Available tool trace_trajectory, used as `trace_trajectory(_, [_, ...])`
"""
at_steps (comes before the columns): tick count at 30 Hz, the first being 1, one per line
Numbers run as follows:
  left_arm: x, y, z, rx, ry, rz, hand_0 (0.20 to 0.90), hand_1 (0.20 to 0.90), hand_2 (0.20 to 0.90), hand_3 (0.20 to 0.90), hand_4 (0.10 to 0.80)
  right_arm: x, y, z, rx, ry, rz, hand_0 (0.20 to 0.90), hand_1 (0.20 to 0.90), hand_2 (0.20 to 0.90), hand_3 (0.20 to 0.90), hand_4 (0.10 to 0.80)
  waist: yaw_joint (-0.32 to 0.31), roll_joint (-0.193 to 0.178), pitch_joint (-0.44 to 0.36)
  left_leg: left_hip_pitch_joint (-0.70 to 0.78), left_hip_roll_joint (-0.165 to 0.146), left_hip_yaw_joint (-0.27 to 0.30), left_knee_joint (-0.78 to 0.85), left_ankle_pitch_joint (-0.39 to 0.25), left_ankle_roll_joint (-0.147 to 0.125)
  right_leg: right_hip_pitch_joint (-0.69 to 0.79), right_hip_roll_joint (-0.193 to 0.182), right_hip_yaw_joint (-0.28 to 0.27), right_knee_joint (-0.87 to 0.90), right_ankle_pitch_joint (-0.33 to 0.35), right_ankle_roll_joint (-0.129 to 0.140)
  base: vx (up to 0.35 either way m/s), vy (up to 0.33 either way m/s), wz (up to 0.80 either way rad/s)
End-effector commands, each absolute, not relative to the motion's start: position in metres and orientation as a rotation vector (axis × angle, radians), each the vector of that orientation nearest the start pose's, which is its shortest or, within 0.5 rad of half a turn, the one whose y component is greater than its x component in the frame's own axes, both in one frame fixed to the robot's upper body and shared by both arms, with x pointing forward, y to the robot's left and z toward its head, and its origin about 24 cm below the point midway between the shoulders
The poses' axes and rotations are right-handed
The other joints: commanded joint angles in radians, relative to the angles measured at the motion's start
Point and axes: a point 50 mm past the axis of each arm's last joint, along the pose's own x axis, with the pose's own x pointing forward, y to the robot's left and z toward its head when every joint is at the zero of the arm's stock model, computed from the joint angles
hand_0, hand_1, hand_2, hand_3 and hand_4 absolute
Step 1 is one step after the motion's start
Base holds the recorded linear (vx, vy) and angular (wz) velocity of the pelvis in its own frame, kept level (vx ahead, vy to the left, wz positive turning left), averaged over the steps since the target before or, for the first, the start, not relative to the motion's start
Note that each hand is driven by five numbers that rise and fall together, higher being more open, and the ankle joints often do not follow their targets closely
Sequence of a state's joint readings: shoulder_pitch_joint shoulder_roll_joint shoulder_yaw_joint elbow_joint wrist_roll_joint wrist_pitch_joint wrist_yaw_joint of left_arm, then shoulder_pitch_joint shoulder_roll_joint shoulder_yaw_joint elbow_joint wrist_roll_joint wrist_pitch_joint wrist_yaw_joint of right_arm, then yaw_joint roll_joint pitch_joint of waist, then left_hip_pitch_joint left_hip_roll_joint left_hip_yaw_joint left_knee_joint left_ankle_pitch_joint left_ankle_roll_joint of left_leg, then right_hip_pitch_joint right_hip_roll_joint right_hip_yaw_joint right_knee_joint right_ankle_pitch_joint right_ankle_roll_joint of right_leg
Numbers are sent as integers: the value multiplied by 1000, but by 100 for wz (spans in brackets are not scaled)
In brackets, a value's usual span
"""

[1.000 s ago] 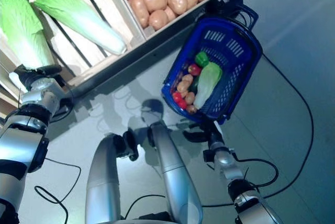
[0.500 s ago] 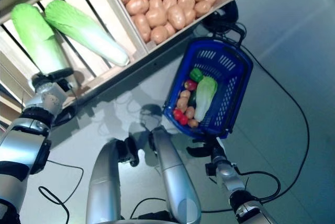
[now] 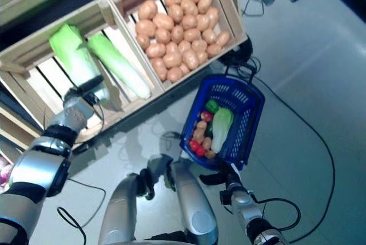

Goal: Put vegetables into the basket

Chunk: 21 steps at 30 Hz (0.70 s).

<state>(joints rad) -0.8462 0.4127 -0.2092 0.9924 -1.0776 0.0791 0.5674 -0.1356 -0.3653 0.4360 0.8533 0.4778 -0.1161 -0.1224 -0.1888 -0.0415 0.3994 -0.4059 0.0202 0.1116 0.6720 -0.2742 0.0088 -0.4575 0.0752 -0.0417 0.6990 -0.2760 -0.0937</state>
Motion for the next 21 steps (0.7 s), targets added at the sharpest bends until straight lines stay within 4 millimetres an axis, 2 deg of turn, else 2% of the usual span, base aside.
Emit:
trace_trajectory(1, [378,246,113,-530,98,665,300,300,300,300,400,196,-204,-100,-35,627,-110,900,900,900,900,800,4,24,-178,156,-86,24,-194,56,72,166,-32,-2,-187,39,12,46,-38,1])
trace_trajectory(5, [365,230,93,-573,100,662,300,300,300,300,400,206,-194,-82,143,505,-183,900,900,900,900,800,14,32,-216,245,-96,-1,-288,79,69,269,-24,-3,-293,62,18,48,-50,2])
trace_trajectory(9, [352,205,73,-602,123,621,300,300,300,300,400,223,-179,-48,272,309,-175,900,900,900,900,800,23,39,-257,336,-106,-25,-393,103,64,384,-17,-9,-424,93,25,48,-47,6])
trace_trajectory(17, [335,161,65,-556,86,457,300,300,300,300,400,255,-169,23,454,-64,-88,900,900,900,900,800,53,32,-271,405,-106,-36,-417,90,67,465,-8,-26,-459,88,27,-20,-41,8])
trace_trajectory(21, [325,141,70,-500,51,324,300,300,300,300,400,270,-164,71,510,-257,15,900,900,900,900,800,70,24,-272,442,-105,-41,-441,99,74,501,-10,-30,-487,106,34,0,0,0])
